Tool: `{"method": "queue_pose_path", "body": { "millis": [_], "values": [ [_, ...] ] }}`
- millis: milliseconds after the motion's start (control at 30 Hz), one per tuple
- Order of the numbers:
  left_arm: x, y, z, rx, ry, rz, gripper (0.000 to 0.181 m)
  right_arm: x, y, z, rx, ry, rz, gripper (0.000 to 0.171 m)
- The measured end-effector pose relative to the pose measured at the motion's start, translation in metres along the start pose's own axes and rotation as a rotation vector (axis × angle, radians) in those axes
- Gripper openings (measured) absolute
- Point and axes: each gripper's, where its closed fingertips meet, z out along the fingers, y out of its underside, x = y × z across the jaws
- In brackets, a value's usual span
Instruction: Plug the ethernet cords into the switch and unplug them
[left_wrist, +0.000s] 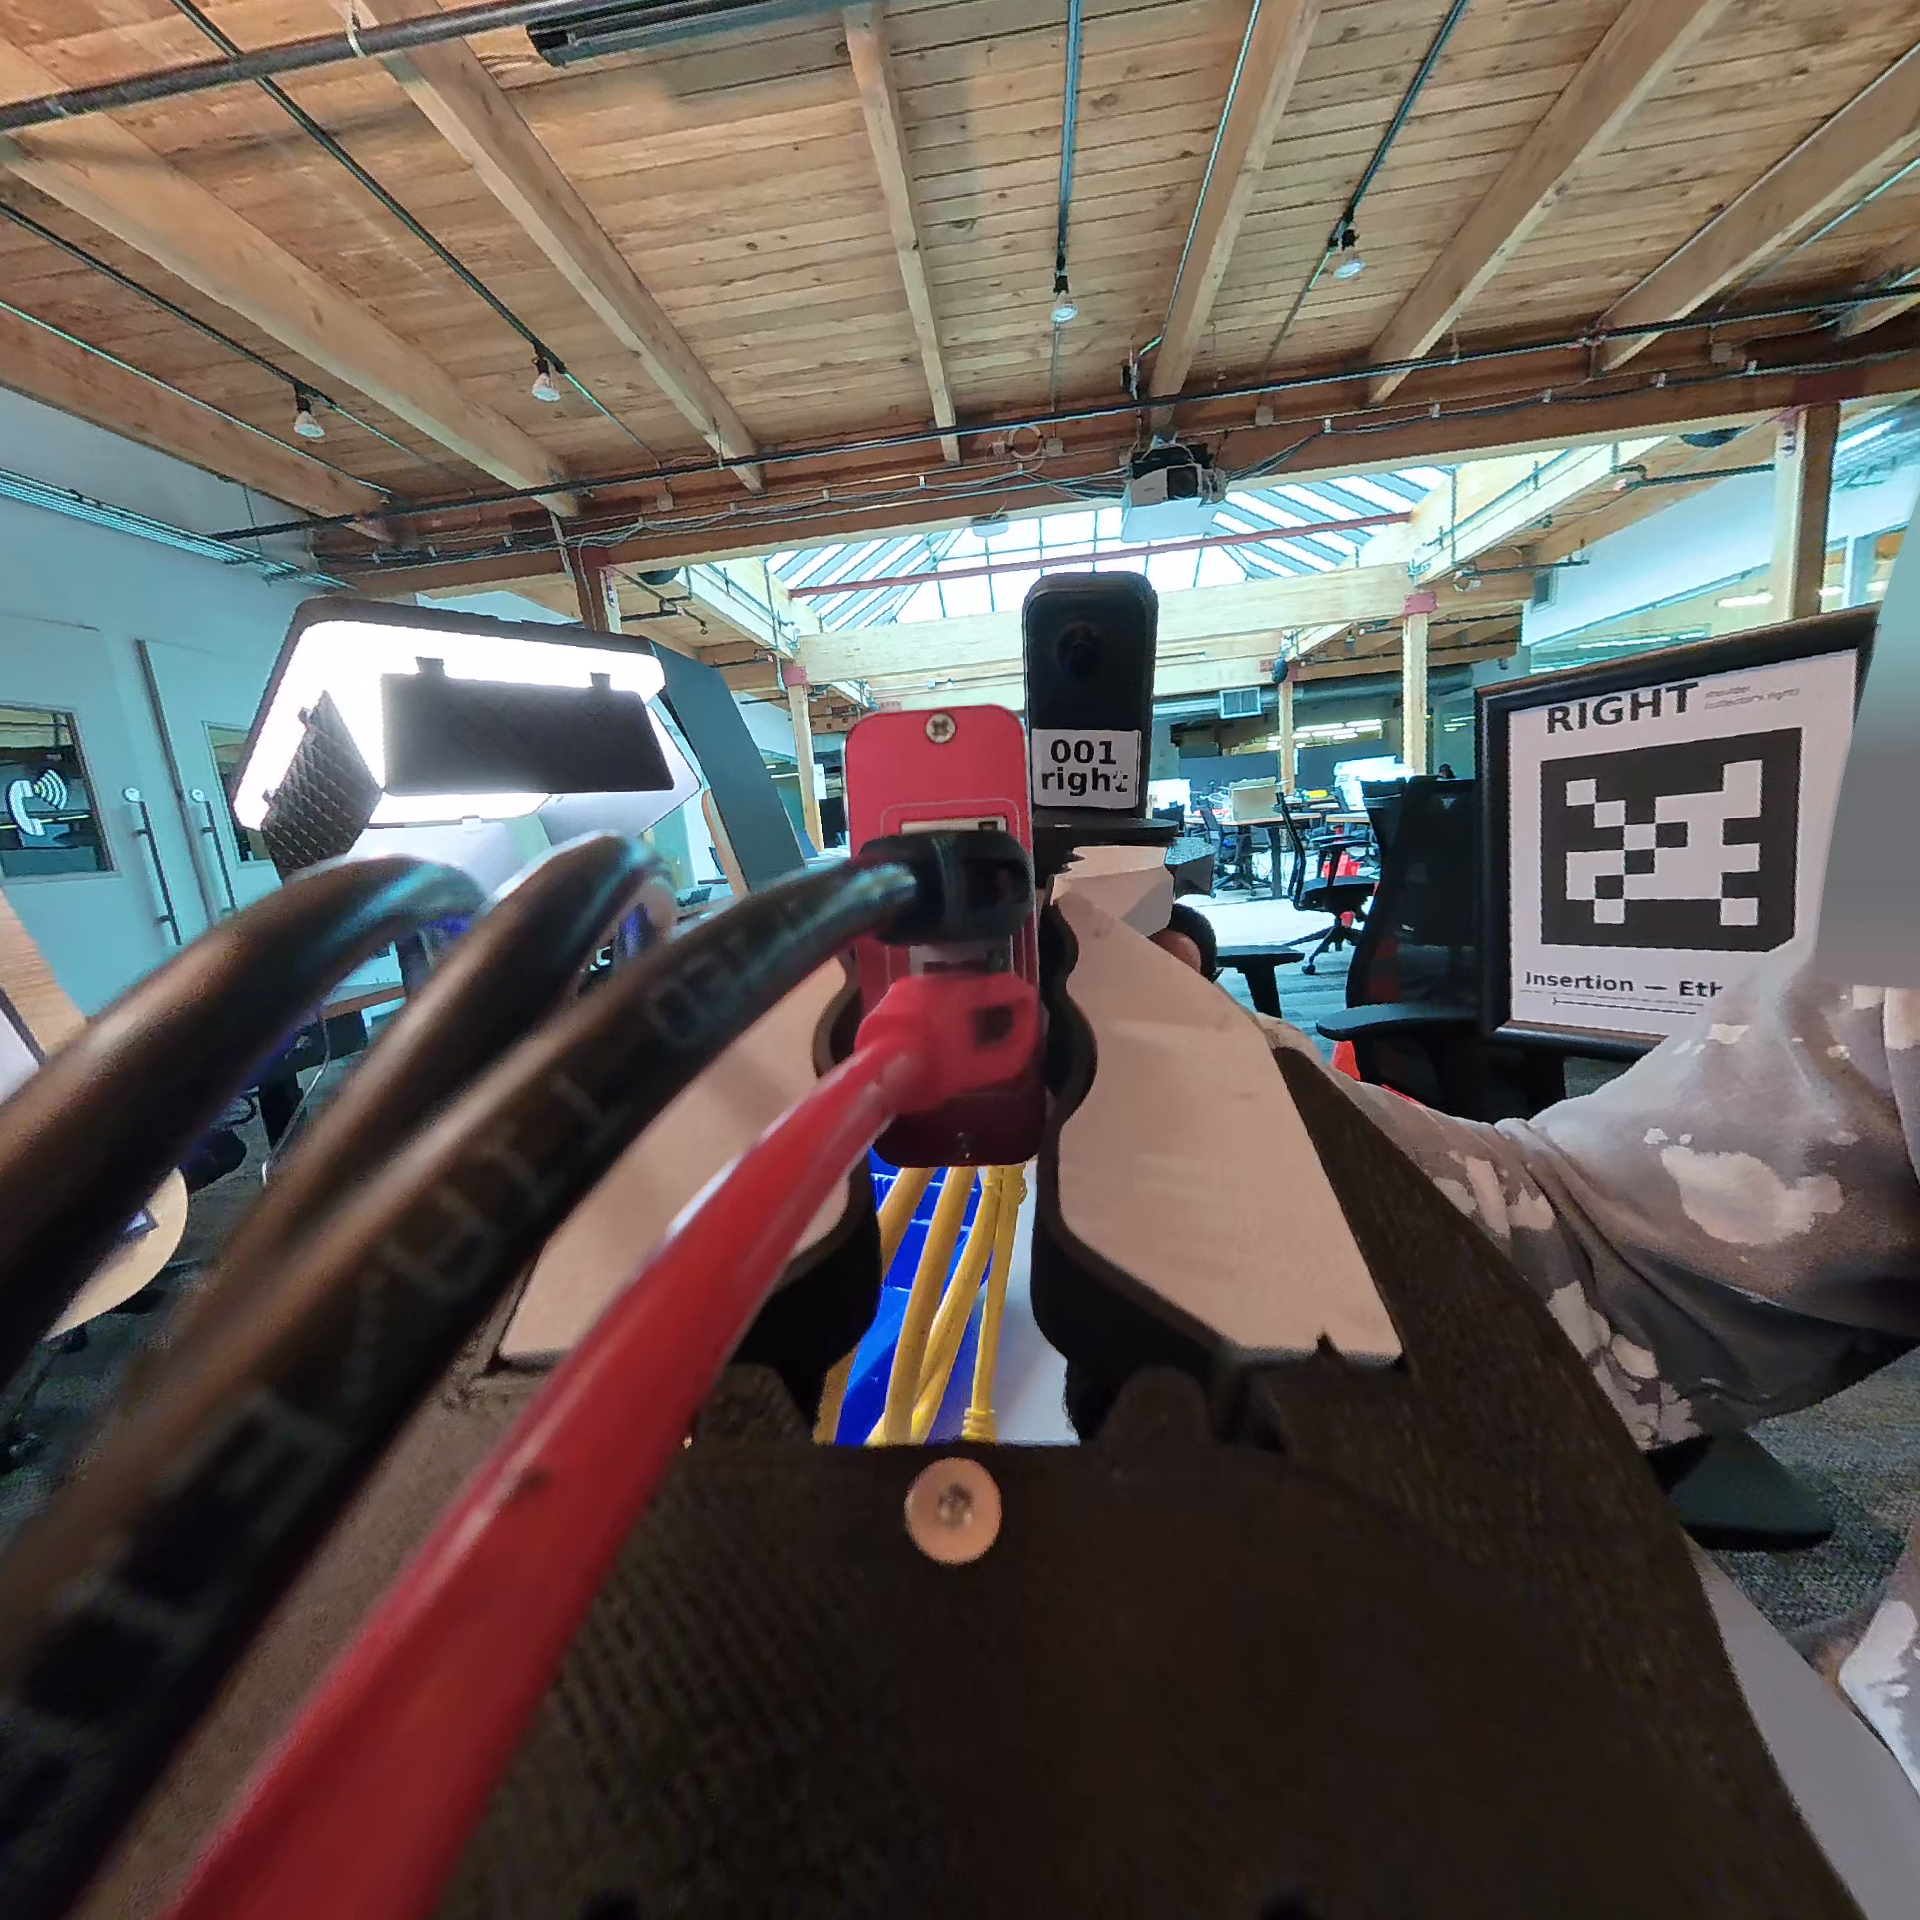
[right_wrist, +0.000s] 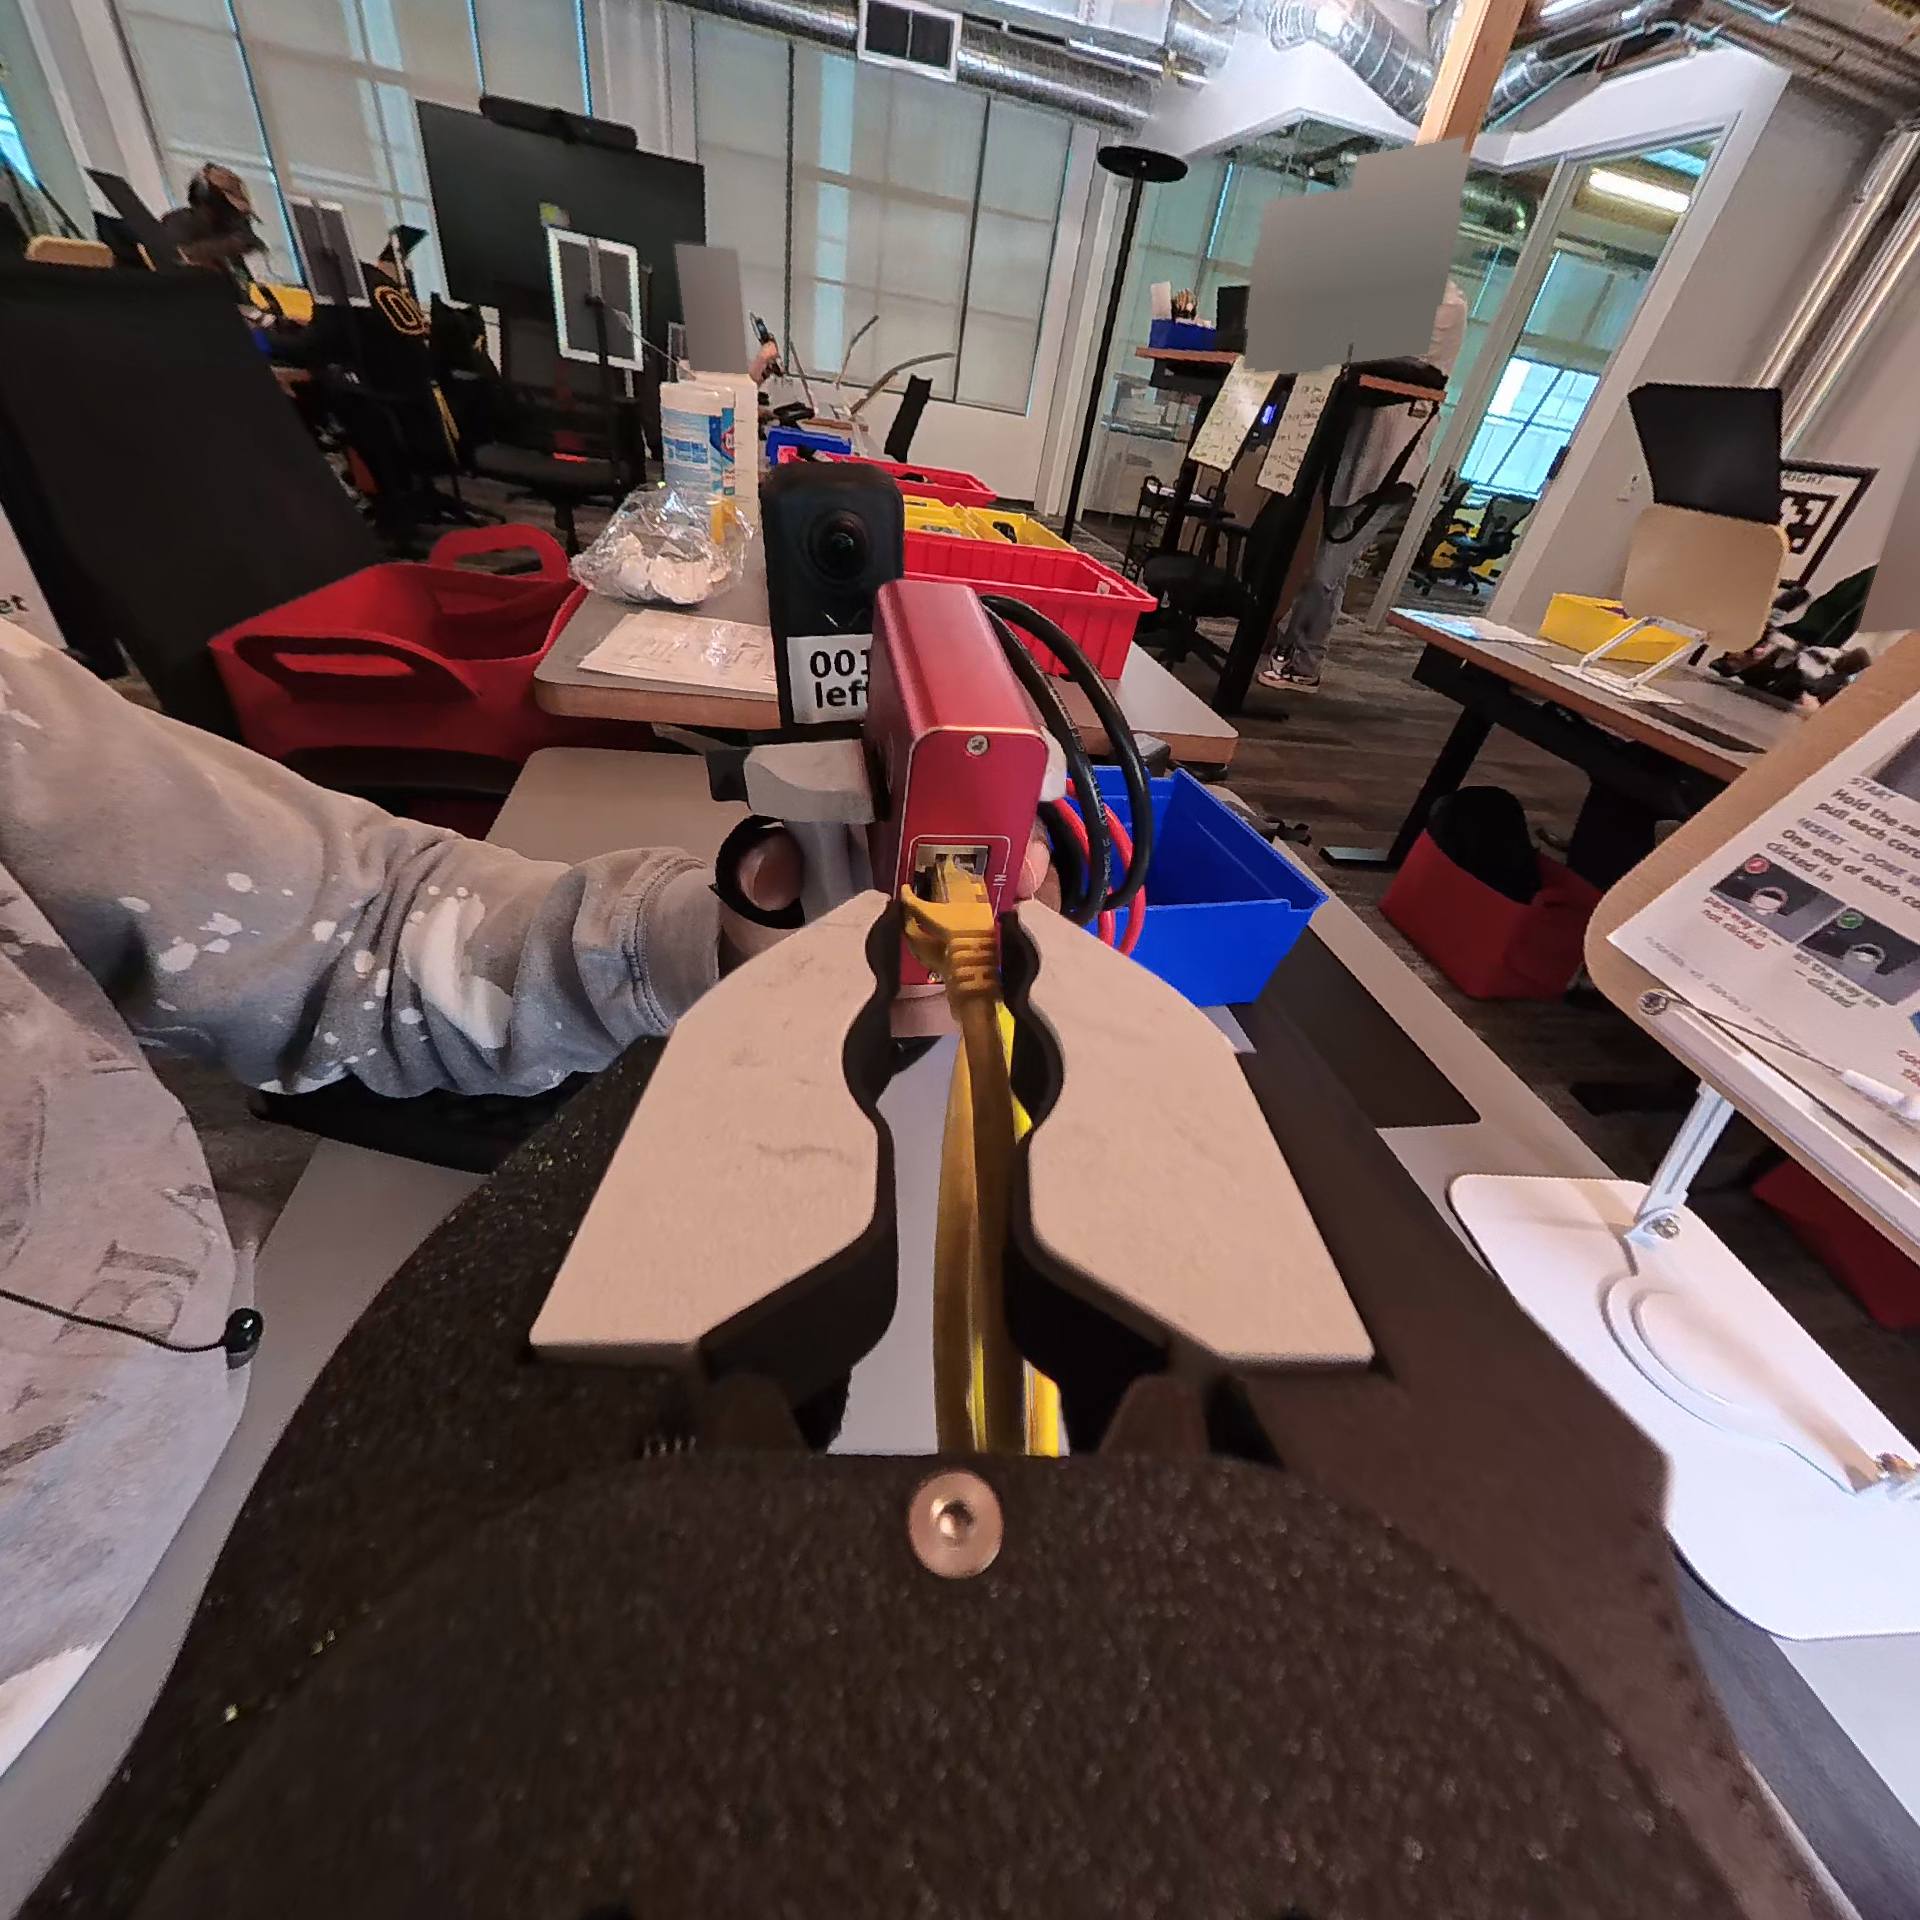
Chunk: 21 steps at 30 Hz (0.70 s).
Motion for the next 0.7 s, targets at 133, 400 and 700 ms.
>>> {"method": "queue_pose_path", "body": {
  "millis": [133,400,700],
  "values": [
    [-0.002,-0.001,-0.001,-0.031,-0.025,0.044,0.029,0.004,-0.001,0.002,-0.020,0.055,-0.028,0.018],
    [-0.002,-0.006,-0.005,-0.063,-0.082,0.189,0.029,0.009,-0.003,0.008,-0.010,0.121,-0.058,0.018],
    [-0.011,-0.001,-0.007,-0.124,-0.155,0.239,0.029,0.021,0.006,0.011,0.001,0.140,-0.023,0.018]
  ]
}}
